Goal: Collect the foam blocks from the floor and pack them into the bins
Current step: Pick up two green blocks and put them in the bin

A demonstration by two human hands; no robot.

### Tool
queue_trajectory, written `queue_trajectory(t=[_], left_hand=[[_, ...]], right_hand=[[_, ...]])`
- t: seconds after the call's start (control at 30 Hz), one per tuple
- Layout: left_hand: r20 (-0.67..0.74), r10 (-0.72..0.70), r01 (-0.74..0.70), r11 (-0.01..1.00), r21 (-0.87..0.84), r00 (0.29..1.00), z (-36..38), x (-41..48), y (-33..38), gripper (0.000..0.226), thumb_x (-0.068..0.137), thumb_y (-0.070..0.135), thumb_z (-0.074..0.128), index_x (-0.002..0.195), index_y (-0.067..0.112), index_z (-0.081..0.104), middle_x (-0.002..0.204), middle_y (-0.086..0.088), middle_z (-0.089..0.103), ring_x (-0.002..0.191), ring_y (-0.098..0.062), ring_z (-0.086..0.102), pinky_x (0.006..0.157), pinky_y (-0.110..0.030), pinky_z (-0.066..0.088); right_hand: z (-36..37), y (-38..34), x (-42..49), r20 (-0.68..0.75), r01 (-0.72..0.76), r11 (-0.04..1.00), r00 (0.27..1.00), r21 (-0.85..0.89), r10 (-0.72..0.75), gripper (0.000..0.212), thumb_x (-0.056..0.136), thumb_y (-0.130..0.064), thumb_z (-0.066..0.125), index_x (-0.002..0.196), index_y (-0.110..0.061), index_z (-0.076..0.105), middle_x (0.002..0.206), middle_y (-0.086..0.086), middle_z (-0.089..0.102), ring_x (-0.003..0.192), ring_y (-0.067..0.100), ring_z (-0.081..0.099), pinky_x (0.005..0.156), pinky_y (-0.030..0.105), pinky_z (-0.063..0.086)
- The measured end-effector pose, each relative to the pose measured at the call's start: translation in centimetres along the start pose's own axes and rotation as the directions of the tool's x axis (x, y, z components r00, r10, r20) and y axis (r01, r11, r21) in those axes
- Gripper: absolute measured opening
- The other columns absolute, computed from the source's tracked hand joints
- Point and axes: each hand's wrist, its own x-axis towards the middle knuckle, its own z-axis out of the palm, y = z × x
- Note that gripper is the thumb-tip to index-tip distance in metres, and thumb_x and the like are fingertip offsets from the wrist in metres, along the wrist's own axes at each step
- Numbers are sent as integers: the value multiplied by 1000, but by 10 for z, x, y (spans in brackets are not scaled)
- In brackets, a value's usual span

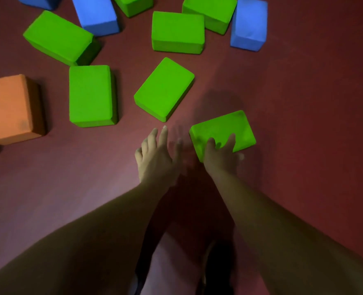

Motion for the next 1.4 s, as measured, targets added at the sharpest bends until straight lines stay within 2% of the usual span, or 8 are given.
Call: queue_trajectory(t=[0.13,0.27,0.4,0.53,0.67,0.9,1.23,1.4], left_hand=[[-22,71,-71,997,1,997,56,64,0,67,100,62,25,154,24,35,157,-9,38,142,-29,35,112,-52,26],[-50,247,-244,968,52,968,109,128,3,69,100,65,25,154,24,38,157,-9,40,142,-26,36,113,-50,26],[-62,400,-390,912,130,914,145,177,18,73,97,66,23,153,24,41,157,-8,40,143,-26,35,113,-51,26],[-67,445,-427,885,185,893,155,227,40,77,93,69,15,156,29,35,161,-6,33,147,-26,29,117,-51,20],[-48,503,-463,826,322,863,138,263,30,80,91,73,11,158,32,29,164,-6,28,149,-28,26,118,-52,20],[124,407,-417,790,450,905,101,298,1,87,86,85,10,160,40,6,170,-5,5,156,-30,4,123,-57,7],[164,245,-295,814,500,955,105,307,-16,98,74,96,9,157,47,-6,169,-4,-12,155,-33,-10,116,-72,4],[155,89,-154,861,485,984,97,319,-27,125,51,109,20,155,49,-14,167,-7,-22,154,-36,-16,111,-78,6]], right_hand=[[32,0,79,-62,-107,992,993,-69,102,80,96,-63,48,161,-39,9,155,27,18,136,46,35,114,49,31],[48,0,155,-99,-169,983,982,-71,161,101,82,-83,51,160,-46,-2,166,23,-13,150,54,-8,116,69,11],[62,11,195,-140,-195,981,972,-19,190,121,64,-99,48,159,-47,-5,166,20,-19,148,51,-24,111,76,9],[76,6,225,-151,78,958,981,-275,-123,119,61,-99,48,158,-48,1,168,15,-16,150,48,-21,111,70,20],[75,-5,243,74,434,755,885,-491,-460,115,63,-96,50,157,-51,2,168,10,-19,150,44,-24,114,70,15],[85,-23,236,85,290,828,955,-480,-285,119,56,-102,47,151,-60,-10,164,8,-32,146,48,-31,107,81,1],[93,-14,247,44,342,757,922,-556,-385,107,66,-101,33,152,-58,-12,167,11,-25,148,52,-21,110,75,12],[90,-11,250,53,363,731,910,-578,-410,104,68,-100,34,152,-58,-13,167,12,-24,148,52,-20,110,74,13]])
